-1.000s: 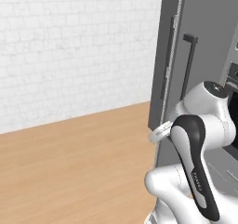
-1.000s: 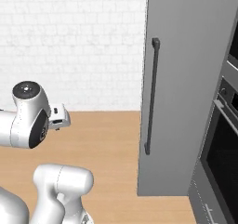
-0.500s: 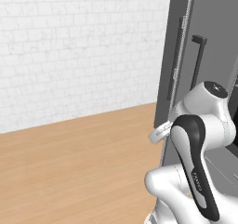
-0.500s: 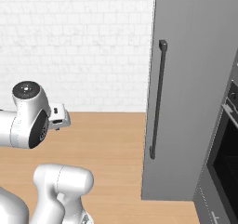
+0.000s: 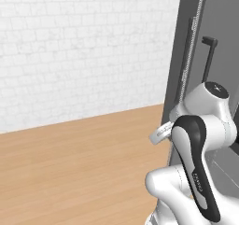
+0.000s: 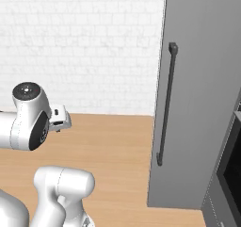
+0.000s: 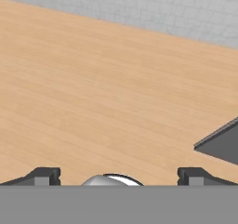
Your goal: Place one potato and one steak in each tupperware on the nearby counter, to pack two identical lunches.
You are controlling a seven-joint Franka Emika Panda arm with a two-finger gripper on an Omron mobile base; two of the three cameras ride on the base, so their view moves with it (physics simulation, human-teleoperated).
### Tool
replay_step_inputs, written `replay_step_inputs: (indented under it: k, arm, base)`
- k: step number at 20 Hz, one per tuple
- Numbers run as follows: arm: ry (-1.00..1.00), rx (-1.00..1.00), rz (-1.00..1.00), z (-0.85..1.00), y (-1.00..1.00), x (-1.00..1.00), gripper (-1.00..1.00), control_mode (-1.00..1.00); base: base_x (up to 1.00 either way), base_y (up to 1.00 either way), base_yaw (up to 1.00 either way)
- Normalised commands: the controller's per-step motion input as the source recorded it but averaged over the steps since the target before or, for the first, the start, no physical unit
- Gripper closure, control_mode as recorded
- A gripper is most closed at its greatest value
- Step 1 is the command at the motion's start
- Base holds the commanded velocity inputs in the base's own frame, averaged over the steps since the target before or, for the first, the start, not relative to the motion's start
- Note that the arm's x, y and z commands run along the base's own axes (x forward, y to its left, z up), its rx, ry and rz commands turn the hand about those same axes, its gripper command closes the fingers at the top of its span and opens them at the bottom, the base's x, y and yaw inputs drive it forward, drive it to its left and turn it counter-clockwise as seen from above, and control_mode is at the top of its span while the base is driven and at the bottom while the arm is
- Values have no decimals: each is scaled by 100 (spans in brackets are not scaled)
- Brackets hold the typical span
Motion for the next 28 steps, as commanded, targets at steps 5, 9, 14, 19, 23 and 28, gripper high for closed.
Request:
replay_step_inputs:
  k: [5,9,14,19,23,28]
  arm:
    - [0,0,0,0,0,0,-100,100]
    - [0,0,0,0,0,0,-100,100]
    - [0,0,0,0,0,0,-100,100]
    - [0,0,0,0,0,0,-100,100]
    - [0,0,0,0,0,0,-100,100]
    - [0,0,0,0,0,0,-100,100]
  base:
    - [100,43,1]
    - [20,-96,26]
    - [95,52,3]
    - [92,100,-2]
    - [100,100,-18]
    - [100,97,-43]
